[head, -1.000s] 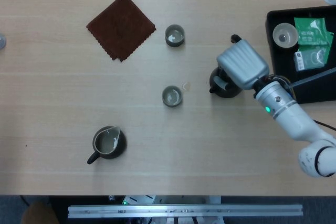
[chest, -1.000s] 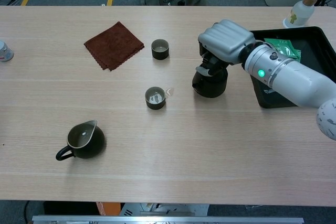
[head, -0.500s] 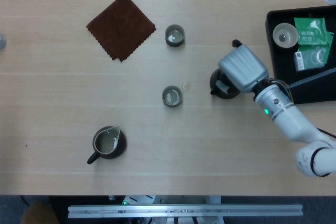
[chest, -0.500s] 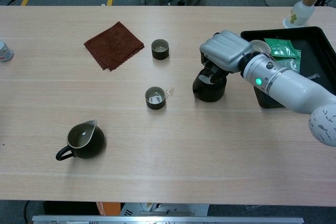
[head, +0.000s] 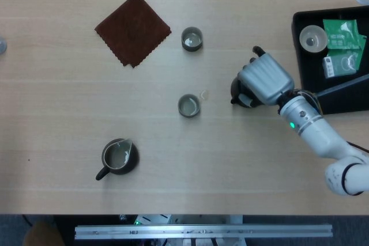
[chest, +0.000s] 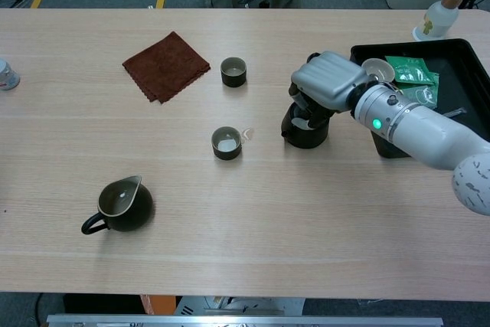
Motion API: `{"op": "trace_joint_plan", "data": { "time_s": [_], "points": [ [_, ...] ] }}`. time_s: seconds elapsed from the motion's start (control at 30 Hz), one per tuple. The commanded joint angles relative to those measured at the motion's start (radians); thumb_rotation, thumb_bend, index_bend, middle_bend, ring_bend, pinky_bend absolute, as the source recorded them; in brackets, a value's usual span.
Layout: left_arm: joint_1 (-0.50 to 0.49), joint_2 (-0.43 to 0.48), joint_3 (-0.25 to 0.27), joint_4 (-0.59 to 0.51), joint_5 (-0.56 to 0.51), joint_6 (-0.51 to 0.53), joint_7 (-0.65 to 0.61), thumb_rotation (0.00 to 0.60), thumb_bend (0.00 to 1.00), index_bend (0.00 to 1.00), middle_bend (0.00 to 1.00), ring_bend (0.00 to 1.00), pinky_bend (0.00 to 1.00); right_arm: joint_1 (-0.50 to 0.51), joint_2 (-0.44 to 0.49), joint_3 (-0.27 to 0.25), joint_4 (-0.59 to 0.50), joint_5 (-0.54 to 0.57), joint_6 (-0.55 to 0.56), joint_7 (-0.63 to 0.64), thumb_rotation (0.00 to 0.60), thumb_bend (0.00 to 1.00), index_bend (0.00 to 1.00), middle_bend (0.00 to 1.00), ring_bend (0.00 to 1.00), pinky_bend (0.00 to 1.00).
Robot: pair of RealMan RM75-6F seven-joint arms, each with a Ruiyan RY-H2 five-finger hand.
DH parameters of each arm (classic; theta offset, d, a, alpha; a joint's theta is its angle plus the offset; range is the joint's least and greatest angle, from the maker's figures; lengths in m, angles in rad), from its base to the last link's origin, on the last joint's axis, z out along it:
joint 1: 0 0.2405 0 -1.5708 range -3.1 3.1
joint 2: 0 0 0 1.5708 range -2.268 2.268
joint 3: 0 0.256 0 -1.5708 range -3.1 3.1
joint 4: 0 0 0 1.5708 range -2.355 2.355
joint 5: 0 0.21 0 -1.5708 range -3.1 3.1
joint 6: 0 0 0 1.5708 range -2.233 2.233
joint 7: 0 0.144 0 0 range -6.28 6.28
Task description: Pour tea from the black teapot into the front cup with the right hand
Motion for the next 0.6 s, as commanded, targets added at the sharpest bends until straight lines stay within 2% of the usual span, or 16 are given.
{"op": "trace_joint_plan", "data": {
  "time_s": [0.03, 0.13, 0.23, 0.43, 0.53, 0.6],
  "points": [
    [0.000, 0.001, 0.000, -0.001, 0.000, 0.000, 0.000, 0.600, 0.39, 0.22, 0.23, 0.18, 0.15, 0.003, 0.009, 0.005, -0.011, 0.009, -0.007, -0.005, 0.399, 0.28, 0.51, 0.46, 0.37, 0.16],
    [0.000, 0.003, 0.000, -0.002, -0.001, 0.001, 0.002, 0.600, 0.39, 0.22, 0.23, 0.18, 0.15, 0.004, 0.025, 0.012, -0.034, 0.019, -0.008, -0.006, 0.398, 0.26, 0.36, 0.36, 0.26, 0.14],
    [-0.001, 0.006, -0.001, -0.004, -0.002, 0.001, 0.004, 0.600, 0.39, 0.22, 0.23, 0.18, 0.15, -0.001, 0.044, 0.023, -0.064, 0.010, 0.006, 0.009, 0.398, 0.26, 0.28, 0.29, 0.19, 0.14],
    [-0.009, 0.014, -0.008, -0.006, -0.003, -0.002, 0.004, 0.600, 0.39, 0.22, 0.23, 0.18, 0.15, -0.036, 0.112, 0.041, -0.153, -0.020, 0.071, 0.050, 0.406, 0.26, 0.27, 0.28, 0.17, 0.14],
    [-0.018, 0.018, -0.012, -0.006, -0.001, -0.009, 0.004, 0.600, 0.39, 0.22, 0.23, 0.18, 0.15, -0.072, 0.162, 0.039, -0.209, -0.035, 0.125, 0.068, 0.468, 0.28, 0.27, 0.29, 0.18, 0.14],
    [-0.025, 0.020, -0.014, -0.007, 0.003, -0.015, 0.004, 0.600, 0.39, 0.22, 0.23, 0.18, 0.15, -0.105, 0.201, 0.034, -0.252, -0.047, 0.172, 0.082, 0.482, 0.28, 0.27, 0.31, 0.18, 0.14]
  ]
}}
